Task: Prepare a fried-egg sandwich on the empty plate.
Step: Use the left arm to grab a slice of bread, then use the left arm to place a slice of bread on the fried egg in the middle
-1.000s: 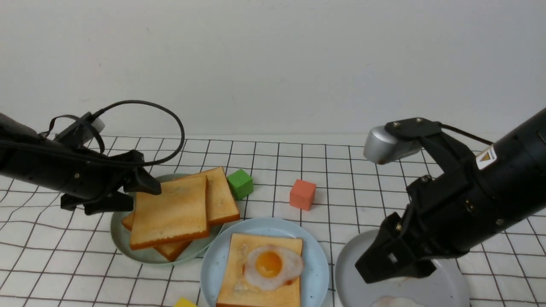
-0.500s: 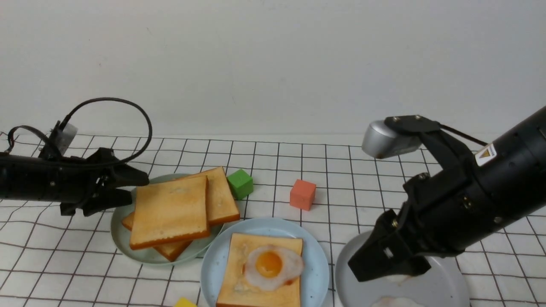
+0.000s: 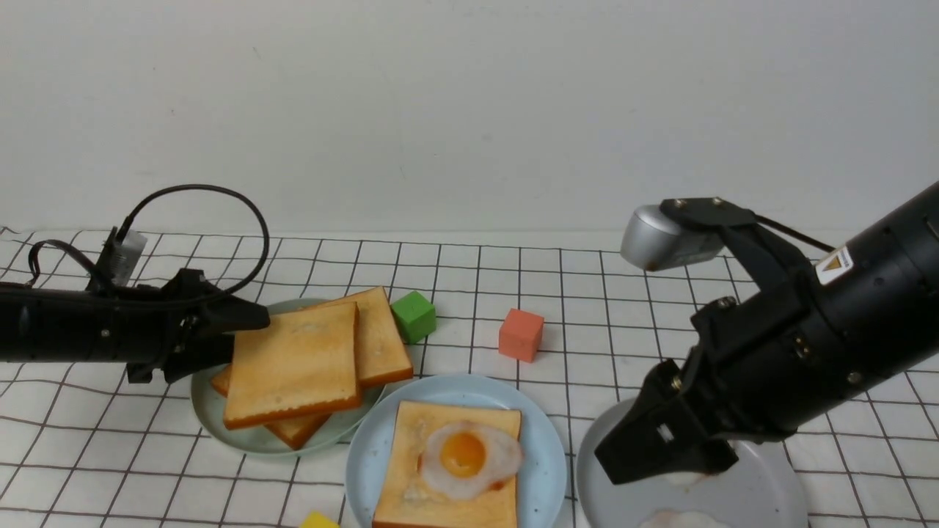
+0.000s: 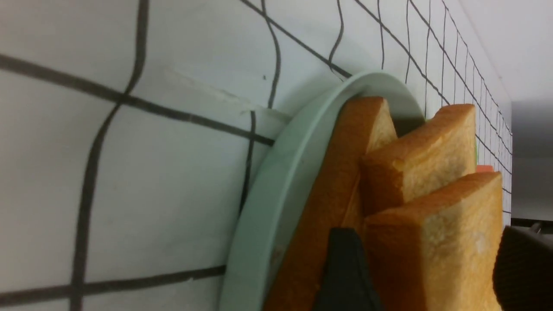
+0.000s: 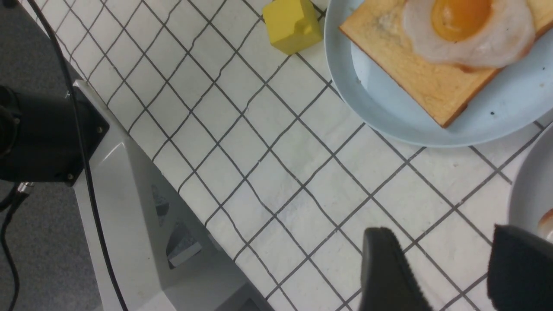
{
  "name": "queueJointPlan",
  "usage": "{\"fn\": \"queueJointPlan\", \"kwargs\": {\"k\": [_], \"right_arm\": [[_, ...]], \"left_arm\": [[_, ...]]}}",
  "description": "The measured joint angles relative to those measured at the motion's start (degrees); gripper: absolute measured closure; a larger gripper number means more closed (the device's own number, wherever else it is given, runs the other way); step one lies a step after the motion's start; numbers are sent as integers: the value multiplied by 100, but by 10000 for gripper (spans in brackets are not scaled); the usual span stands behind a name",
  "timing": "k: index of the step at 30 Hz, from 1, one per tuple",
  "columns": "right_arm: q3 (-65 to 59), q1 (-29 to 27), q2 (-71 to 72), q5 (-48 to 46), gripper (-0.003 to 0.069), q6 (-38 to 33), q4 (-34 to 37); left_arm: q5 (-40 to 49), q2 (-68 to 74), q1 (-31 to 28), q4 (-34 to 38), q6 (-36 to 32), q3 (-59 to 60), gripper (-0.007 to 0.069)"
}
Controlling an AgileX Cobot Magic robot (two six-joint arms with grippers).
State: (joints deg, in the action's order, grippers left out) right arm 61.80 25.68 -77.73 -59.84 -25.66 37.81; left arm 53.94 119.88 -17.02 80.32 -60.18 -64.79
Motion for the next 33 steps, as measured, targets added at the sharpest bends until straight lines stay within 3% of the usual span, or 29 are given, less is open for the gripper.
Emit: {"fn": "queueJointPlan", "kwargs": {"k": [4,9,11,21,25,28,33], "right_arm": [[0,0,0,0,309,0,0],[0,0,0,-31,309,0,0],[0,0,0,-83,309,0,0],[0,0,0,-252,309,0,-6],[0,0,0,-320,309,0,-6],[0,0,0,-346,309,0,1],[0,0,0,-441,309,0,1]], "left_arm": [[25,63,0,90,-207,0,260],[30,75,0,127,-293,-3,439],[78,75,0,144,-304,-3,545],[33,-830,-2,-262,-230,-3,551],[455,-1689,42,-645,118,-3,551],[901,-2039,285,-805,287,-3,551],[1209,-2063,1356,-1034,473,-3,551]]}}
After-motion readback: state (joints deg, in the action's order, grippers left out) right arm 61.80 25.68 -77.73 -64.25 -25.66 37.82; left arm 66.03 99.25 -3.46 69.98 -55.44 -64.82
